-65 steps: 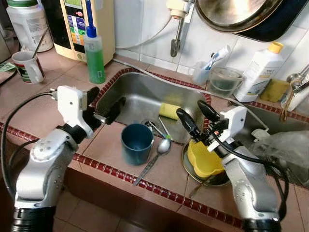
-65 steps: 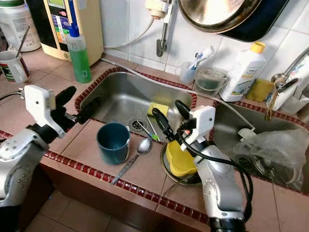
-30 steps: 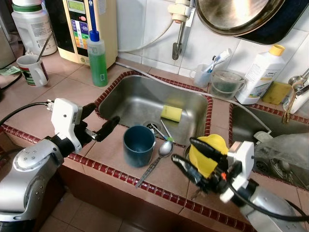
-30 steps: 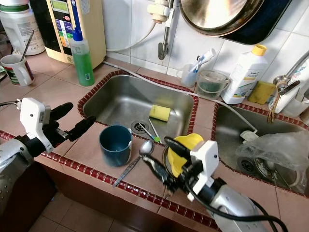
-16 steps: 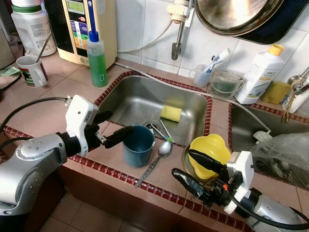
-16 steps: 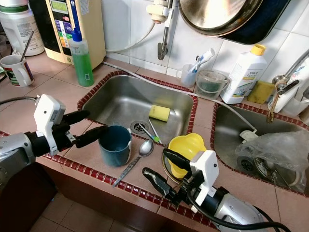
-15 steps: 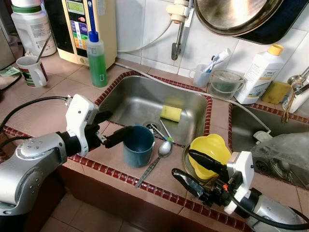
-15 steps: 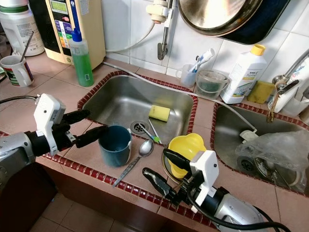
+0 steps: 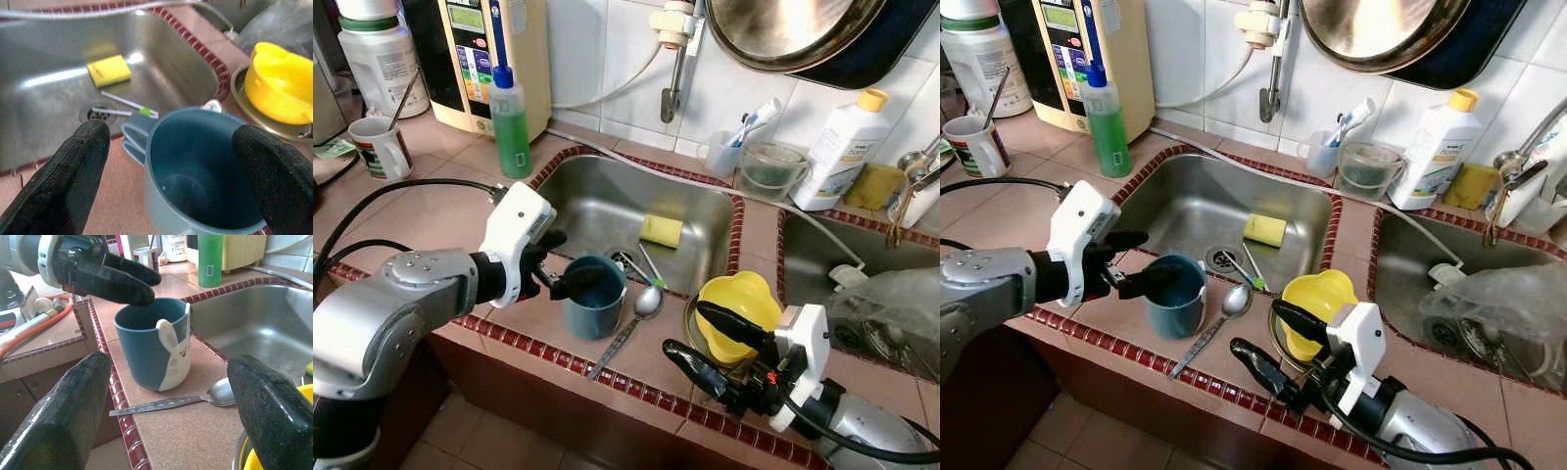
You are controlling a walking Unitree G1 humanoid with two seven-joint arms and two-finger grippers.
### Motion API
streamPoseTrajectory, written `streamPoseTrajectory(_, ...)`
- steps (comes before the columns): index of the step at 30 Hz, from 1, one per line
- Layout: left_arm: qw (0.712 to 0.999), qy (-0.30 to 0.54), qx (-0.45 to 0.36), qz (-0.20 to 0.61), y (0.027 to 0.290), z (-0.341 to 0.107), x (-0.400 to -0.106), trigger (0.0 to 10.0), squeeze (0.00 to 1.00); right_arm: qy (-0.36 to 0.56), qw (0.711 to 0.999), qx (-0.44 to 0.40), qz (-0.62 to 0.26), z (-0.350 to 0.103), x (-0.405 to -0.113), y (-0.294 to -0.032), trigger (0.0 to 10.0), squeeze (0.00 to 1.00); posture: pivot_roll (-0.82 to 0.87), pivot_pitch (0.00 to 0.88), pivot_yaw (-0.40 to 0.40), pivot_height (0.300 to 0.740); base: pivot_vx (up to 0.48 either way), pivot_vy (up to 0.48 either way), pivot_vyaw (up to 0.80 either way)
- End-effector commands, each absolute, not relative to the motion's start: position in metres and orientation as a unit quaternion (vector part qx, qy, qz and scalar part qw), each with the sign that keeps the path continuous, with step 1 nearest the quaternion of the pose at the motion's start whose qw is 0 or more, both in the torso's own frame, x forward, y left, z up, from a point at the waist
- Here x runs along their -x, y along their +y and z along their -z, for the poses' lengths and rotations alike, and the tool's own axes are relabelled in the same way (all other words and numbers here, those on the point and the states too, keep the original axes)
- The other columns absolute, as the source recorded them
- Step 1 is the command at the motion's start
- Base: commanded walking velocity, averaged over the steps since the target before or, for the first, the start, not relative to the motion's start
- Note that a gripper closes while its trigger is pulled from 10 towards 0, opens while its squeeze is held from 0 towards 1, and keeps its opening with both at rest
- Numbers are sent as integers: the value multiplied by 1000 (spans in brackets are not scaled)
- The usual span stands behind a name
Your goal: Kitchen organization
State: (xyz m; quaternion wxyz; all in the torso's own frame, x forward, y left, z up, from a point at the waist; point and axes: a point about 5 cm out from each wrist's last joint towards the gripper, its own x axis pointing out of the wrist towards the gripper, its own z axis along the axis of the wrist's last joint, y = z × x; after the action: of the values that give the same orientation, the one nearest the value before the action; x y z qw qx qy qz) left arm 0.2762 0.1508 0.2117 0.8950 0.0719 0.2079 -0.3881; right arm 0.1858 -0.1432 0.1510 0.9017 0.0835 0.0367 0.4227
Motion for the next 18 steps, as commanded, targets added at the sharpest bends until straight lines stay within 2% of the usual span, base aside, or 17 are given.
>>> streamPoseTrajectory(1,893,227,-70,382,149,-212,-279,10000,0,25,904,-80,-420,-156,-184,-143,10000,0,76,0,-47,740,0,0,0)
streamPoseTrajectory(18,889,284,-85,349,148,-196,-285,10000,0,25,908,-87,-409,-156,-181,-142,10000,0,64,1,-36,740,0,0,0)
